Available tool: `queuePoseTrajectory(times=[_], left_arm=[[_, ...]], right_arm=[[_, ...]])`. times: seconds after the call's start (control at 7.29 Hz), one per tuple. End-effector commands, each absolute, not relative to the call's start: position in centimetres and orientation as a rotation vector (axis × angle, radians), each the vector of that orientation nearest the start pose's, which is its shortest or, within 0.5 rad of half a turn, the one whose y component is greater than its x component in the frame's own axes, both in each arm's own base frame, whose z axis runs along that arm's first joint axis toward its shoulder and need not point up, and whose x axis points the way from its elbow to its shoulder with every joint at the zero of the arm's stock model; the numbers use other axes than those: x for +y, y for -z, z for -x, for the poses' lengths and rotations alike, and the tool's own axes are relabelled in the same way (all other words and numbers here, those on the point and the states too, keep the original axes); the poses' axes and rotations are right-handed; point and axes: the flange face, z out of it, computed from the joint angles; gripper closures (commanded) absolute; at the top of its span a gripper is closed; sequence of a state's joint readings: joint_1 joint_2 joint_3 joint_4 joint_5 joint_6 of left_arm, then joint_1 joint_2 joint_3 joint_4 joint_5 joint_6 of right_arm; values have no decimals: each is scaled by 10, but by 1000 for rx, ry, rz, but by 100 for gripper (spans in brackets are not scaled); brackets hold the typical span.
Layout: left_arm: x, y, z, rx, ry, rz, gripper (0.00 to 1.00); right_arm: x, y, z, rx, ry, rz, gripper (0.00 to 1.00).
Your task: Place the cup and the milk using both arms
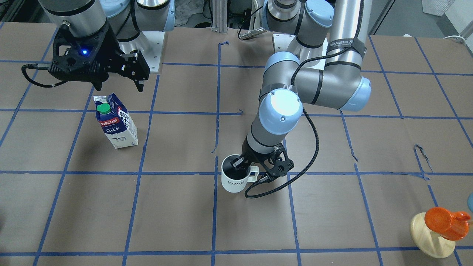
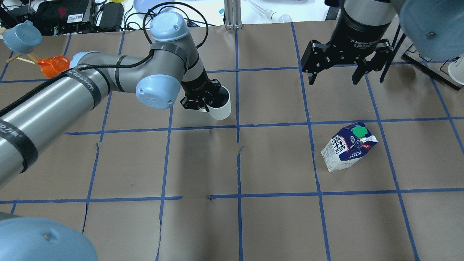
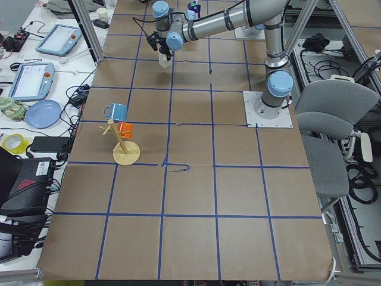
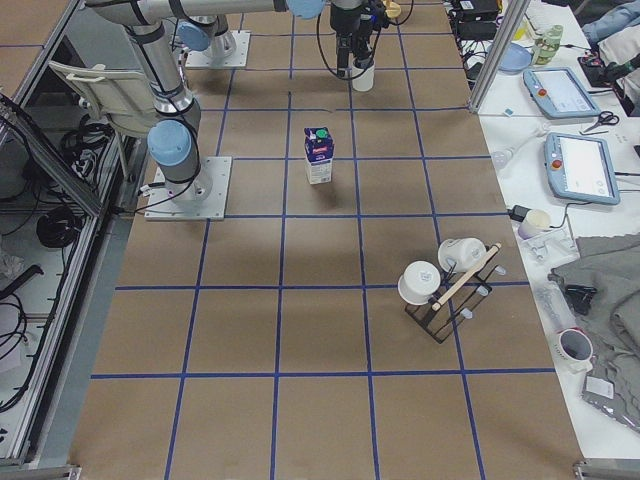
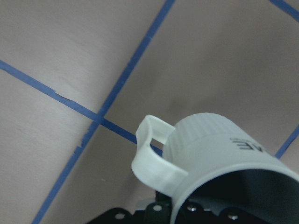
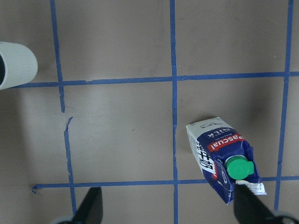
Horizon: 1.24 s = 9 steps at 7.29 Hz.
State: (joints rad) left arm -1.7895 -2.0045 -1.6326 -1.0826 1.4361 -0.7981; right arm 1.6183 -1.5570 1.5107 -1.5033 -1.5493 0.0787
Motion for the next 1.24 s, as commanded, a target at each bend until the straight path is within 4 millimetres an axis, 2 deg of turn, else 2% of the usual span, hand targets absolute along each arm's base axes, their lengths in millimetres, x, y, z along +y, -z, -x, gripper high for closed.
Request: queuePoseTrajectory(times=[0.0,0.14,0.27,0.41,0.55,0.69,0.82,0.96,1.1], left_arm=[[-569,-237,308,3129,-137,942,100],[-564,-224,312,3116,-167,930,100],[-564,-225,312,3116,-164,928,87],[-564,-225,312,3112,-163,937,1],[-565,-233,312,3126,-150,937,0],[-565,-243,312,3138,-124,930,0],[-569,-254,310,3149,-99,936,0],[-580,-278,305,3167,-47,945,0],[-593,-307,288,3160,-34,968,0]], right_arm=[[-488,-504,-159,3121,-36,-48,0],[-489,-503,-159,3121,-38,-46,0],[-490,-501,-159,3121,-45,-44,0],[-494,-495,-159,3122,-62,-32,0],[-498,-490,-155,3122,-78,11,0],[-511,-474,-136,3117,-123,98,0],[-515,-454,-111,3109,-133,92,0],[-517,-423,-92,3111,-113,147,0],[-509,-391,-83,3126,-73,271,0]])
